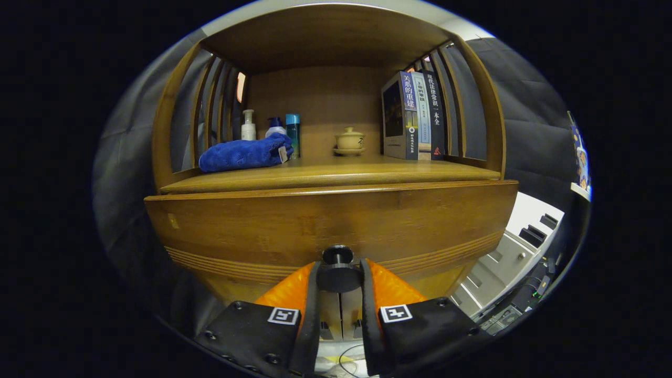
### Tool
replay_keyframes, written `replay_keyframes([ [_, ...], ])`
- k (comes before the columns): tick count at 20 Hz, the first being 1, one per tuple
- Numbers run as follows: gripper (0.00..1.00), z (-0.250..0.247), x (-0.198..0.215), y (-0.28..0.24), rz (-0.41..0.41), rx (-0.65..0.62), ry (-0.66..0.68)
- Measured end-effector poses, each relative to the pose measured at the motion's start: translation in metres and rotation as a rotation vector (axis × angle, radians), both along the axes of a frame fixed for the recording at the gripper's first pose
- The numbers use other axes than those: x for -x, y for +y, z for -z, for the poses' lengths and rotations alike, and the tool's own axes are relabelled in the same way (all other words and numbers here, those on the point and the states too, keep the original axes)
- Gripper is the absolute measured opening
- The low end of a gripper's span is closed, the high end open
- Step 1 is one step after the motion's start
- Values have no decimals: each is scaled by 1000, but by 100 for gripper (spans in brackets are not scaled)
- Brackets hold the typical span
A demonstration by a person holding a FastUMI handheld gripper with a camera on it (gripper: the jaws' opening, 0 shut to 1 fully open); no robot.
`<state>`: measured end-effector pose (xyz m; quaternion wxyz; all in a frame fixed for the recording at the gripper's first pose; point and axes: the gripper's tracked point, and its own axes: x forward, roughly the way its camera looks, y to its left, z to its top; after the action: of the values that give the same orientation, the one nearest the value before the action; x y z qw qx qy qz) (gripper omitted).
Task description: Pull open the drawer, take out the items inside it, and place them on the countertop above the cabinet.
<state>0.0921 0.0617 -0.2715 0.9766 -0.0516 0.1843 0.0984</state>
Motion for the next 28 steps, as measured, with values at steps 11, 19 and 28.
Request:
replay_keyframes([
  [11,43,-6,56,-15,33,-21,27],
  [19,43,-4,85,-23,33,10,23],
  [28,43,-3,113,-28,48,7,22],
])
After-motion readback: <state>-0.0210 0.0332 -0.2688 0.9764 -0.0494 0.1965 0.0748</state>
